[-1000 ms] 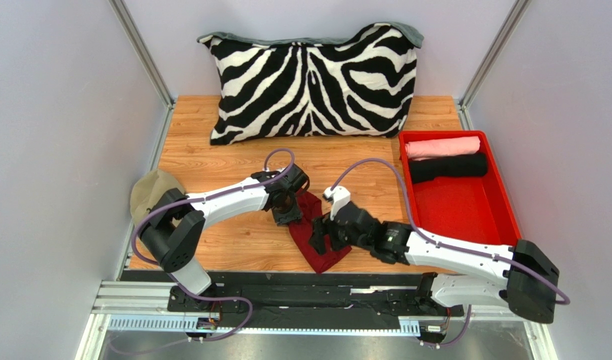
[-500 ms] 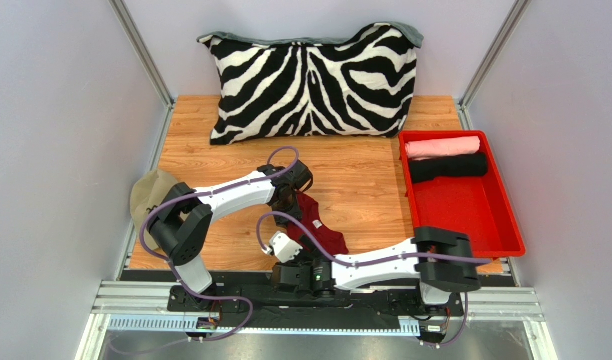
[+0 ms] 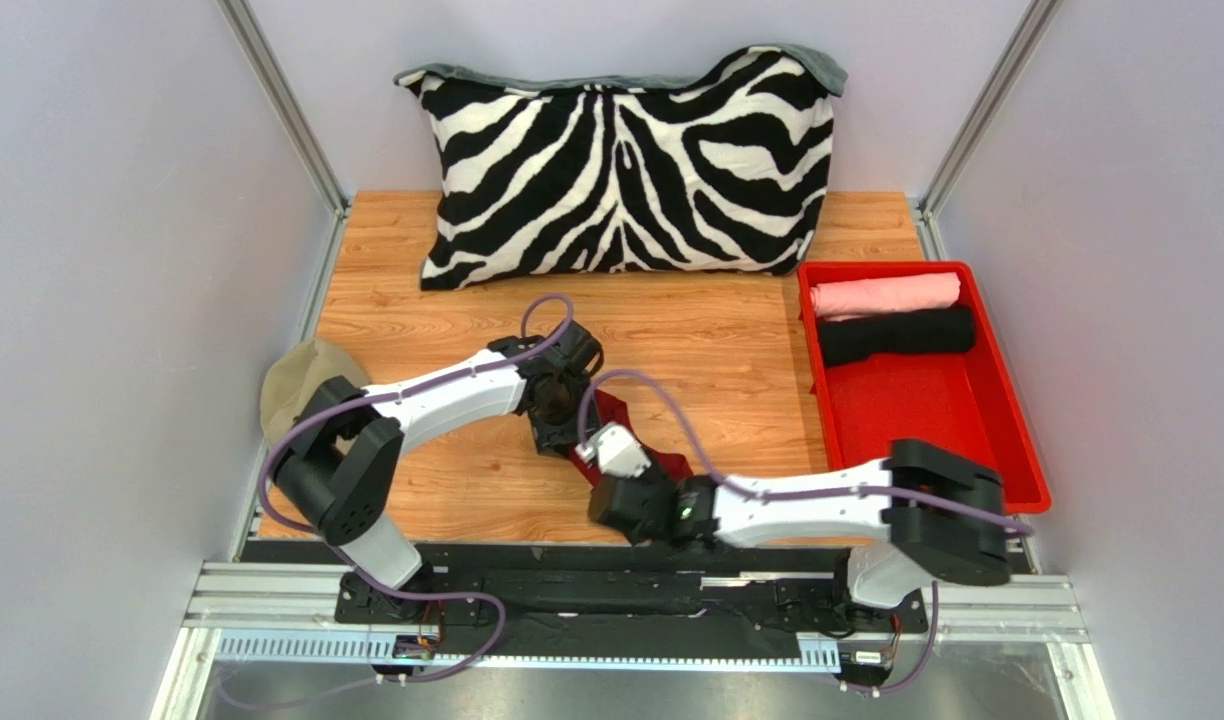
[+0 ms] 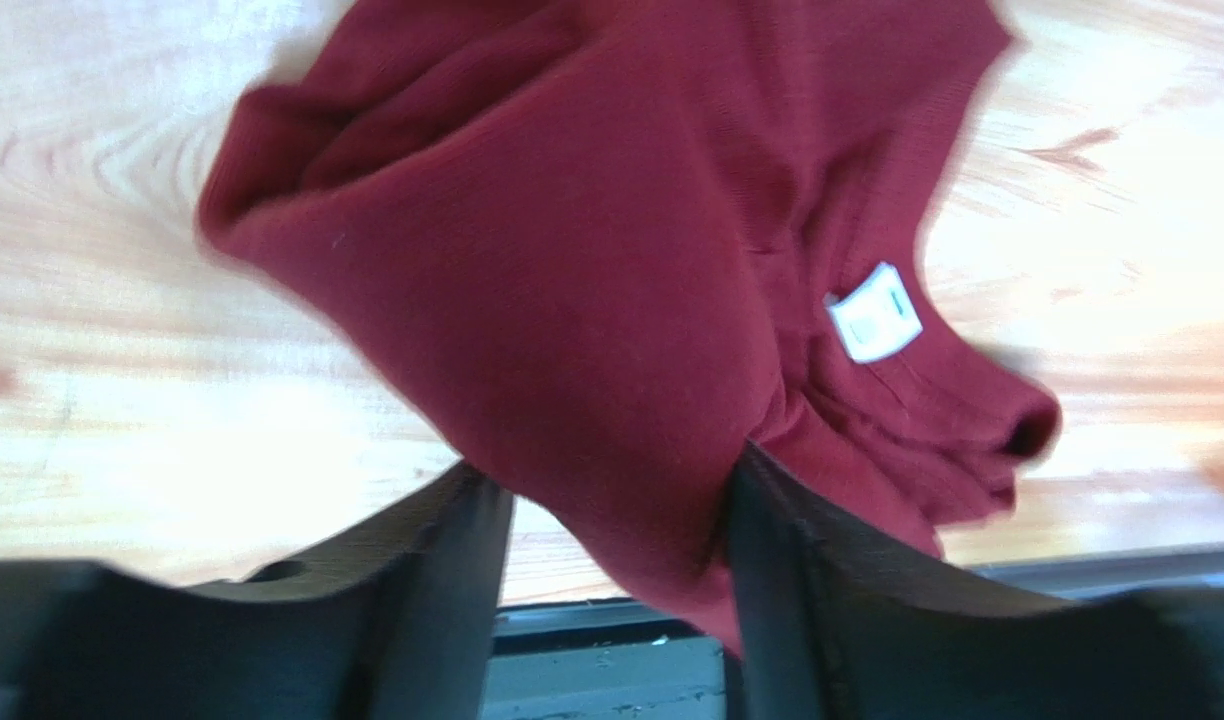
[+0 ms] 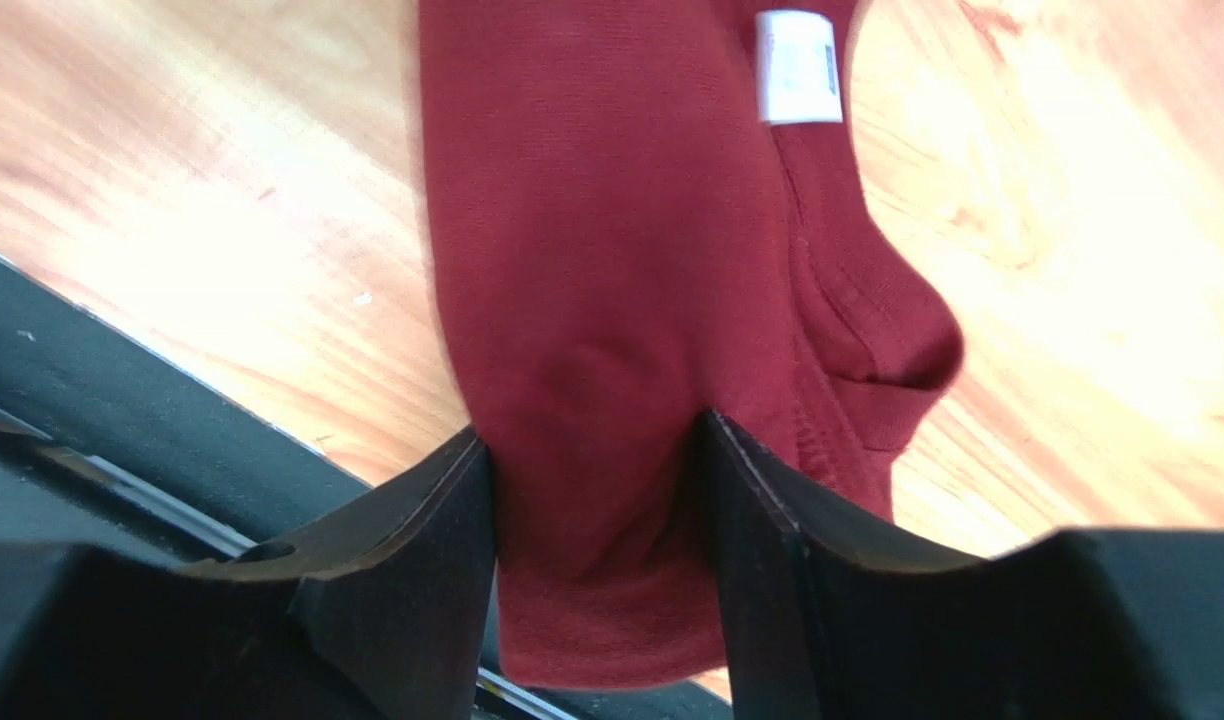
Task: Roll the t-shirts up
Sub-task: Roll the T-shirt to the center of the board.
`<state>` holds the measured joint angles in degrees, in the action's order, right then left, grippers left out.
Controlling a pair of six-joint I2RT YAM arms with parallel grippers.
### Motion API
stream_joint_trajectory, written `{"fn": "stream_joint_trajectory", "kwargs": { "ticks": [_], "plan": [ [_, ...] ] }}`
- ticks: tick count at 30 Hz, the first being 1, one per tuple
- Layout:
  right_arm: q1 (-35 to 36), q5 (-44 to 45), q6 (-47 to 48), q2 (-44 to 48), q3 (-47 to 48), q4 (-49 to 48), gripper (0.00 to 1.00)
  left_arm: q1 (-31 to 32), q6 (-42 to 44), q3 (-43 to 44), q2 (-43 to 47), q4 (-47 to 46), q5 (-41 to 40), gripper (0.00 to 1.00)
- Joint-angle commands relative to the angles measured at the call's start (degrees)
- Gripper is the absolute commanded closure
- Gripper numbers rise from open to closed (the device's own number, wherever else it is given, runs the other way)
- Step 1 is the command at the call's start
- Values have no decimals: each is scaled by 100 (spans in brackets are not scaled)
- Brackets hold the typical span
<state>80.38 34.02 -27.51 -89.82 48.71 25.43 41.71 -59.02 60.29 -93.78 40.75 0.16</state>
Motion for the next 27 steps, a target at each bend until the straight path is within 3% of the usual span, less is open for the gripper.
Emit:
{"fn": "stream_joint_trajectory", "kwargs": {
  "ticks": [1, 4, 12, 20, 24, 27],
  "plan": [
    [-1013, -2396, 61, 964, -843, -1249, 48, -330, 531, -377, 710, -682, 396, 35],
    [-1814, -3706, 96, 1151, -1117, -1681, 49, -480, 690, -614, 1114, -1270, 589, 31],
    [-2843, -5202, 35, 809, -1425, -2138, 53, -577, 428, -1642, 1696, -2782, 1002, 30],
    [-3300, -5792, -290, 571, -1540, -2455, 54, -577, -3, -2188, 1363, -3679, 898, 30],
    [-3309, -5662, -369, 518, -1487, -2359, 55, -577, -320, -1987, 923, -3496, 652, 30],
    [-3301, -5249, -387, 676, -1408, -2034, 43, -550, -338, -1680, 765, -2855, 416, 30]
  ]
}}
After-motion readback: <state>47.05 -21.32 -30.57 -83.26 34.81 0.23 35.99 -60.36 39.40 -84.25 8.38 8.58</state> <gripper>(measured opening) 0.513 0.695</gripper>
